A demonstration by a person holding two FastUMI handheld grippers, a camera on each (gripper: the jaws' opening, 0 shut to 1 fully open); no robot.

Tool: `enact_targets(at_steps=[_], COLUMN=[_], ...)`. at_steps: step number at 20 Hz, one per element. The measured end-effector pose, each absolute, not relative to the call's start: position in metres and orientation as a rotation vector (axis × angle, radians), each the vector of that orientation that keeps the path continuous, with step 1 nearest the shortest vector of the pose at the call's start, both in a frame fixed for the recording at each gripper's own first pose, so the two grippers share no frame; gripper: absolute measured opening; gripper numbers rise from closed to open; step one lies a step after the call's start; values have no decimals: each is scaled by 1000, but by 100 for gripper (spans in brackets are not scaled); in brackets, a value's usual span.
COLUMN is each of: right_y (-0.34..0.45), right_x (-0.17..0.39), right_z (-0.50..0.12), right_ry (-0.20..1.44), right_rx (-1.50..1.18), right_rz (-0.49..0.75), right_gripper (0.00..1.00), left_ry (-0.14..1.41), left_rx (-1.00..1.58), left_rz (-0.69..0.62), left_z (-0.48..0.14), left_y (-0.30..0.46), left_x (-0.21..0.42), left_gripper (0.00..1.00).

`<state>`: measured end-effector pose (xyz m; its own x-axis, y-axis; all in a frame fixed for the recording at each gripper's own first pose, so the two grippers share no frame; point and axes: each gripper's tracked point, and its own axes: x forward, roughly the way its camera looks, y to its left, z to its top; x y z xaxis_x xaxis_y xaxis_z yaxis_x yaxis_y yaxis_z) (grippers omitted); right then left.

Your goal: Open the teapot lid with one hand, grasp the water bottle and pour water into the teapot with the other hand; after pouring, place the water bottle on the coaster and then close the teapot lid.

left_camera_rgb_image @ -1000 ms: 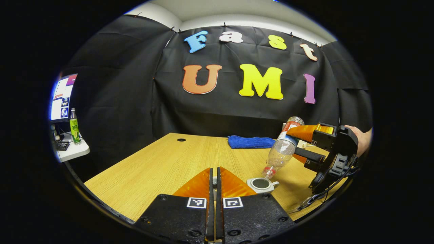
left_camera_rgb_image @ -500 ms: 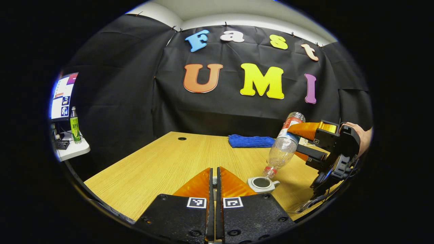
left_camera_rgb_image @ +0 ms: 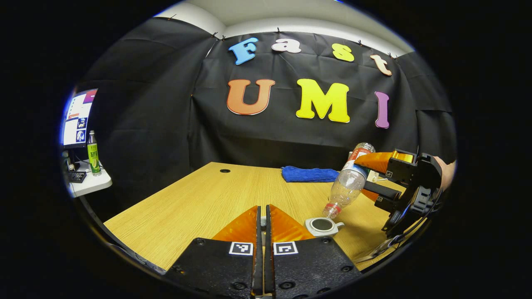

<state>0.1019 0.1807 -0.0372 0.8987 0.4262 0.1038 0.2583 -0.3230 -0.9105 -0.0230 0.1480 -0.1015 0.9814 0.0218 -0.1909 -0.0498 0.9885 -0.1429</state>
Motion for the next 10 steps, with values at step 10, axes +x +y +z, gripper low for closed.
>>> enact_targets(at_steps=[10], right_y=[159], right_x=[85], right_z=[-87], right_ry=[-46], right_rx=[-1242], right_rz=[412], right_gripper=[72], left_ry=[177], left_rx=[-148], left_rz=[40], left_z=[-88], left_y=[143], left_x=[-23], left_gripper=[4])
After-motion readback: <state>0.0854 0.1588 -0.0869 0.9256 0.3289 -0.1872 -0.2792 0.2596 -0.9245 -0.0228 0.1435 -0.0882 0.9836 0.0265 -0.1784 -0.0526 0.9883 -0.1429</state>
